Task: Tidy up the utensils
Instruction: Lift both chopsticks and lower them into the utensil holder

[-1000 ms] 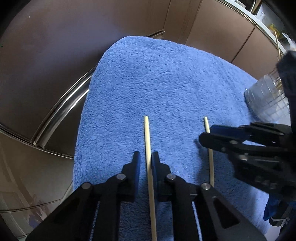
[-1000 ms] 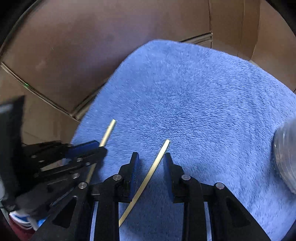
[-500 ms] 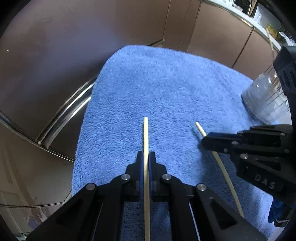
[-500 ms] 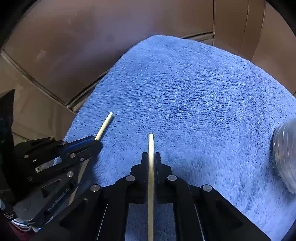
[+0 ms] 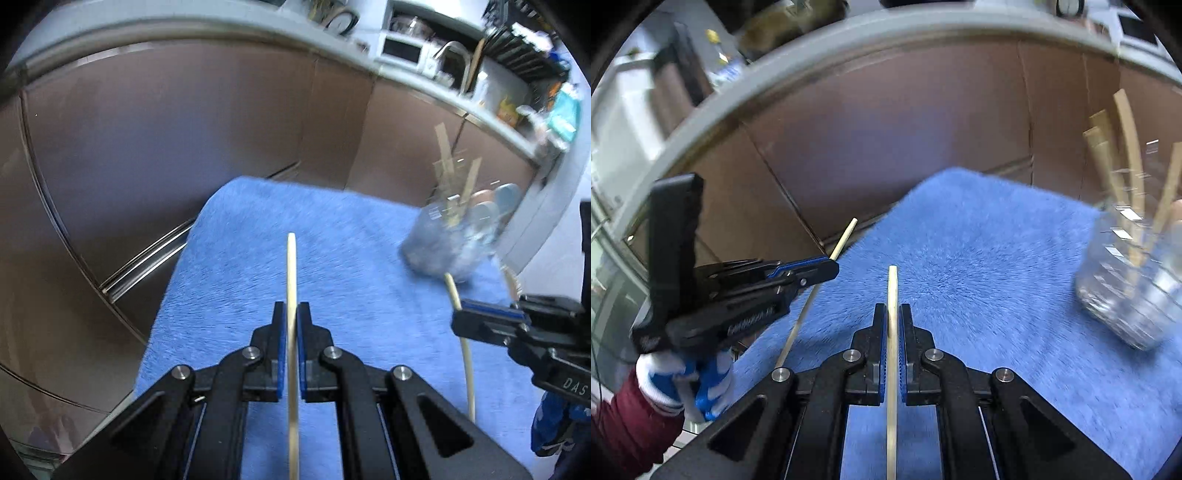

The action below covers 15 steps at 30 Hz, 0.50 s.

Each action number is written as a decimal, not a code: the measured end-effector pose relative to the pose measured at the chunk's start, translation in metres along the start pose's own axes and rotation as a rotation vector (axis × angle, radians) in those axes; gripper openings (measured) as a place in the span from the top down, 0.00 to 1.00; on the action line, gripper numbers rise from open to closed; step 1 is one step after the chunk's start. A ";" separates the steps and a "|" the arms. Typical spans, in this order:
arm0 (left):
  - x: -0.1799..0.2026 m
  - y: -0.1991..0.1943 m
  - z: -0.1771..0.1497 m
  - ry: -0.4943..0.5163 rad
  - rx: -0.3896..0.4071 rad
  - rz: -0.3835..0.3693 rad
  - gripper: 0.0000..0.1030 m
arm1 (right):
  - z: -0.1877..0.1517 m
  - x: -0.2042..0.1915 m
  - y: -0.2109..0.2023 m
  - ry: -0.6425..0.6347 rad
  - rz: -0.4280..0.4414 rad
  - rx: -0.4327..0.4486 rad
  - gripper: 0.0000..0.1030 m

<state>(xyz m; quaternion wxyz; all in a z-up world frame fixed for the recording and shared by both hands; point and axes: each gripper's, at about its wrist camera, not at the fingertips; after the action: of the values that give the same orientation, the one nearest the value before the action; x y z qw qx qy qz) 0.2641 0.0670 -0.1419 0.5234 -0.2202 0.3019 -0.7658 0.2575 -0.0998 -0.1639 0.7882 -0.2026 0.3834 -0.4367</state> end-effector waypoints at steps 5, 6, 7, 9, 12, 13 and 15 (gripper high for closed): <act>0.040 -0.042 -0.001 0.015 0.116 -0.046 0.96 | -0.031 -0.010 -0.072 -0.062 0.009 0.136 0.95; 0.046 -0.047 0.001 0.017 0.128 -0.050 0.96 | -0.037 -0.010 -0.087 -0.072 0.012 0.164 0.95; 0.053 -0.053 0.002 0.019 0.142 -0.056 0.96 | -0.042 -0.010 -0.101 -0.081 0.010 0.191 0.95; 0.068 -0.067 0.007 0.023 0.177 -0.068 0.96 | -0.048 -0.010 -0.118 -0.089 0.005 0.241 0.95; 0.088 -0.085 0.020 0.030 0.229 -0.083 0.96 | -0.054 0.001 -0.148 -0.080 0.004 0.314 0.95; 0.093 -0.090 0.025 0.031 0.244 -0.087 0.96 | -0.053 0.004 -0.154 -0.075 0.001 0.333 0.95; 0.104 -0.097 0.038 0.030 0.278 -0.095 0.96 | -0.051 0.015 -0.169 -0.059 -0.003 0.384 0.95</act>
<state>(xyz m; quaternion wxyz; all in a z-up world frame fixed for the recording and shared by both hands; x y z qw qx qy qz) 0.1869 -0.0133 -0.0444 0.5075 -0.1482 0.1897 -0.8274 0.1323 -0.2024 -0.0914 0.8226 -0.0619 0.2693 -0.4969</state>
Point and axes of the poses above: each gripper's, at about its wrist camera, not at the fingertips, and y roughly the way its jaws point, x to its right, z to its top, and after that the axes turned 11 degrees about y, right-handed
